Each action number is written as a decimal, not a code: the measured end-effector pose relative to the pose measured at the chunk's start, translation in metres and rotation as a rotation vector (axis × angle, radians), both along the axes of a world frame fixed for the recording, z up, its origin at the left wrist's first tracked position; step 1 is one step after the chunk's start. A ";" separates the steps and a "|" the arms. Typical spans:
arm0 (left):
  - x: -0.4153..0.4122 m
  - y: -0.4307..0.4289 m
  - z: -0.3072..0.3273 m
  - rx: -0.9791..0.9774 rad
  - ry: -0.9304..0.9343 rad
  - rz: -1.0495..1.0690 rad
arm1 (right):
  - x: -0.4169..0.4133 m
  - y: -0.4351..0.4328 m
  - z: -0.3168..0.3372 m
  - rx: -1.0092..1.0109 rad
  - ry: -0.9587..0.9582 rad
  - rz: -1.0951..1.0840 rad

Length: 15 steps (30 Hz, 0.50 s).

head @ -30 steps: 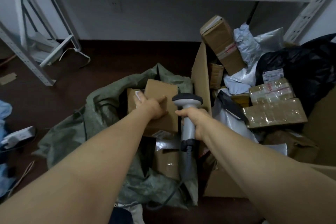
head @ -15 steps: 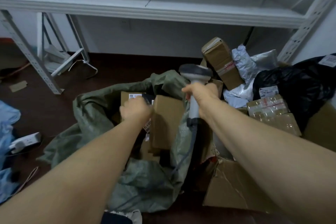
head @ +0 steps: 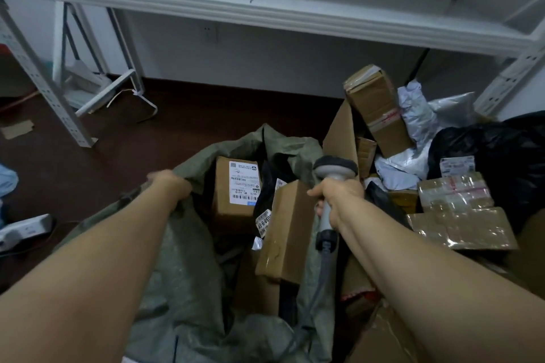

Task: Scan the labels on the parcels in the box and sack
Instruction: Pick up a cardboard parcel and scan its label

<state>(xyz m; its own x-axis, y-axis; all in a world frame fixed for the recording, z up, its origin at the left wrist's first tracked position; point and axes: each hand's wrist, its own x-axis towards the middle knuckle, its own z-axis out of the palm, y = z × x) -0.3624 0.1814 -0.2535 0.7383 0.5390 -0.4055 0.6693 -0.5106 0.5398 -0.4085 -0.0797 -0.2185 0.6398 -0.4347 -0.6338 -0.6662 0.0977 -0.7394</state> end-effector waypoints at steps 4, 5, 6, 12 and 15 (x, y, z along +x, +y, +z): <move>-0.005 -0.012 0.041 -0.496 -0.002 0.052 | 0.000 -0.004 0.018 0.148 -0.054 -0.070; -0.004 -0.019 0.058 -0.564 -0.026 0.068 | 0.001 -0.006 0.028 0.148 -0.110 -0.092; -0.001 -0.025 0.076 -0.589 -0.108 0.073 | 0.001 -0.008 0.043 0.148 -0.175 -0.112; 0.015 -0.056 0.217 -0.769 -0.830 0.099 | 0.001 -0.021 0.165 0.105 -0.635 -0.193; 0.012 -0.049 0.266 -0.781 -0.995 0.104 | -0.012 -0.028 0.207 0.100 -0.837 -0.187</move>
<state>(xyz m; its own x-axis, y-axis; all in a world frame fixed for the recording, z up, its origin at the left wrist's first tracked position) -0.3507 0.1324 0.0121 0.8744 0.4811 0.0629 -0.1793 0.2000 0.9633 -0.4201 -0.1080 -0.0116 0.8370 -0.5466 -0.0268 0.1272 0.2419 -0.9619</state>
